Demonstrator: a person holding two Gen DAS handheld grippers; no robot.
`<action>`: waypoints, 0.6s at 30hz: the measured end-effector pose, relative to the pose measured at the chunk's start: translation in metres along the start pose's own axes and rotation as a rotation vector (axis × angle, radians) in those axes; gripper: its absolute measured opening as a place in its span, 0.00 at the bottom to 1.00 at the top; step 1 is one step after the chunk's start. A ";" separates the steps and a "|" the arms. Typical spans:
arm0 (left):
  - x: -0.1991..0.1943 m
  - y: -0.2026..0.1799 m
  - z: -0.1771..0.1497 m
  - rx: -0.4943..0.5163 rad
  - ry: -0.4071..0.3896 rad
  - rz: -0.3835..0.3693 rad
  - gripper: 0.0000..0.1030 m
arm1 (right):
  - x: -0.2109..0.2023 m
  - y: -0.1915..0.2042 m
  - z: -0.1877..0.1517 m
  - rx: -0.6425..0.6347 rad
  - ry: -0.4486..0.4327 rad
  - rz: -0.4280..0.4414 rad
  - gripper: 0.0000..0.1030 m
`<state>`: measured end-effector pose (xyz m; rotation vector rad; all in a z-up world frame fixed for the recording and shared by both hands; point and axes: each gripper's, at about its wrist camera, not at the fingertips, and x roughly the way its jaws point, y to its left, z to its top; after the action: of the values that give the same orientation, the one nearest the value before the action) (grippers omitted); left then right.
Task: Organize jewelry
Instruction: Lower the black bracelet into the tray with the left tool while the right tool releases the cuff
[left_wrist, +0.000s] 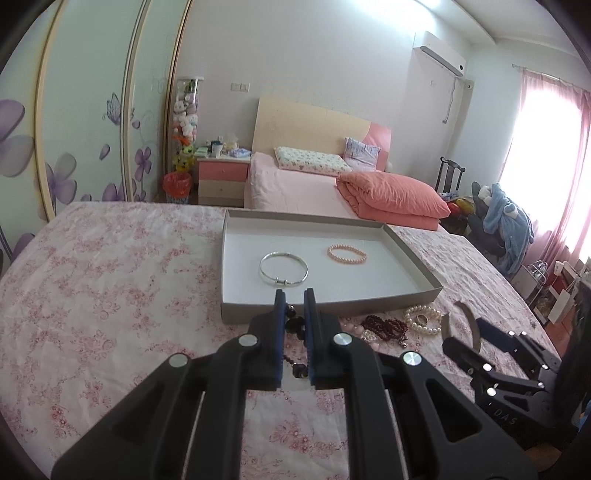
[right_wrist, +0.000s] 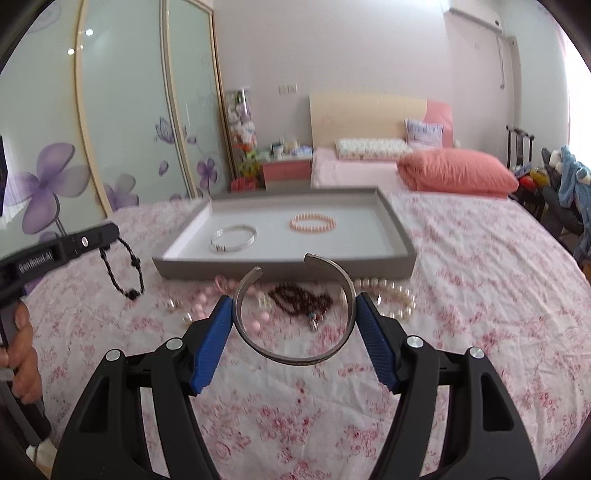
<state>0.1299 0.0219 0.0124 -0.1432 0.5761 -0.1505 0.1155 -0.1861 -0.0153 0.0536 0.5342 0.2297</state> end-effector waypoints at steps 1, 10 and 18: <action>-0.002 -0.003 0.000 0.007 -0.010 0.005 0.10 | -0.004 0.001 0.003 0.000 -0.029 -0.003 0.65; -0.011 -0.019 0.005 0.041 -0.070 0.036 0.10 | -0.017 -0.002 0.028 0.016 -0.162 -0.040 0.66; -0.005 -0.027 0.012 0.056 -0.076 0.041 0.10 | -0.014 -0.002 0.047 0.006 -0.208 -0.056 0.66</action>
<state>0.1299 -0.0022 0.0294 -0.0822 0.4979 -0.1205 0.1279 -0.1907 0.0324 0.0671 0.3290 0.1660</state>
